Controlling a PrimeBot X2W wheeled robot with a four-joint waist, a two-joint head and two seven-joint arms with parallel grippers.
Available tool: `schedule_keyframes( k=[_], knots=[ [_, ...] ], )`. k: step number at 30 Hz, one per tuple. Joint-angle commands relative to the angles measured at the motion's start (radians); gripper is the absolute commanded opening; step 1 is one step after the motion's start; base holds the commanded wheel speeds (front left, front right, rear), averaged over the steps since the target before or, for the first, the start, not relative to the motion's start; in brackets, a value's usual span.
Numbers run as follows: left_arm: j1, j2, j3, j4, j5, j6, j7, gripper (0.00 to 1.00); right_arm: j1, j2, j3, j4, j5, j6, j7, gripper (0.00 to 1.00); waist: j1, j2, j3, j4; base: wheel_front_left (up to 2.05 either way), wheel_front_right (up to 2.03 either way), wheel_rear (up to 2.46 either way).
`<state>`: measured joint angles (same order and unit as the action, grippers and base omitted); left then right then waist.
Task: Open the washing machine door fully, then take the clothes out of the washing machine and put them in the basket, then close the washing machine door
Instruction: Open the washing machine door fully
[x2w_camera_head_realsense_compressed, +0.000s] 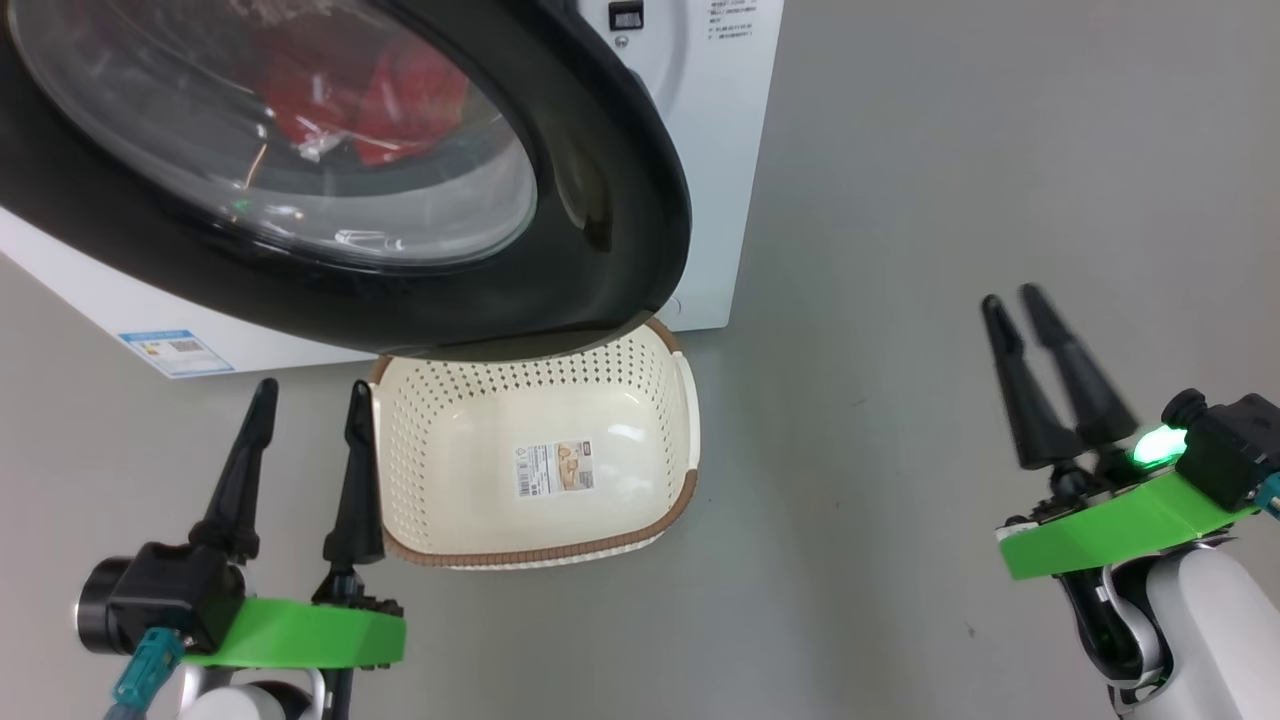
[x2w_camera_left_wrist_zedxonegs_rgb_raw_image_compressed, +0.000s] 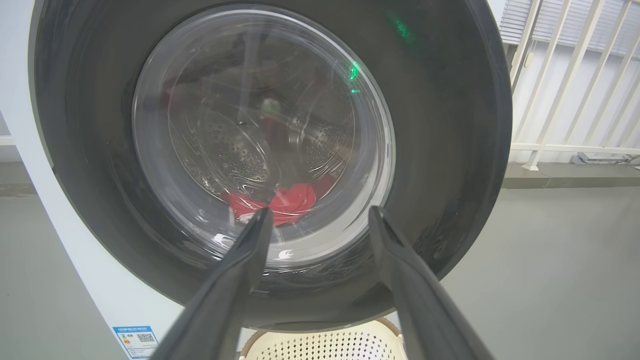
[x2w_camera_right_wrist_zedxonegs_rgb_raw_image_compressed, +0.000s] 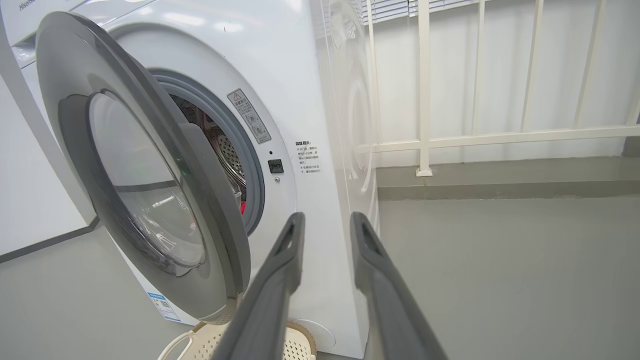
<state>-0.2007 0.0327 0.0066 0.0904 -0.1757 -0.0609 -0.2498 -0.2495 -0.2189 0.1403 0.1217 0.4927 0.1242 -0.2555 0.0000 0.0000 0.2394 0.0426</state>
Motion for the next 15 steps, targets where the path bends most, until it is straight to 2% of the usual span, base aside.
schedule_keyframes(
  k=[1, 9, 15],
  knots=[
    [-0.01, 0.018, 0.029, -0.034, 0.011, 0.004, -0.012, 1.0, -0.027, -0.015, 0.031, -0.018, 0.03, 0.007, -0.006, 0.0, 0.0, 0.0, 0.007, 0.004, 0.0, 0.0, 0.0],
    [-0.008, 0.018, 0.026, -0.036, 0.011, 0.003, -0.012, 1.0, -0.134, -0.067, 0.152, 0.074, 0.185, 0.007, -0.006, 0.0, 0.0, 0.0, 0.007, 0.011, 0.0, 0.0, 0.0],
    [-0.007, 0.018, 0.017, -0.044, 0.005, 0.002, -0.012, 1.0, -0.242, -0.089, 0.249, 0.165, 0.413, 0.007, -0.006, 0.0, 0.0, 0.0, 0.015, 0.029, 0.0, 0.0, 0.0]
  ],
)
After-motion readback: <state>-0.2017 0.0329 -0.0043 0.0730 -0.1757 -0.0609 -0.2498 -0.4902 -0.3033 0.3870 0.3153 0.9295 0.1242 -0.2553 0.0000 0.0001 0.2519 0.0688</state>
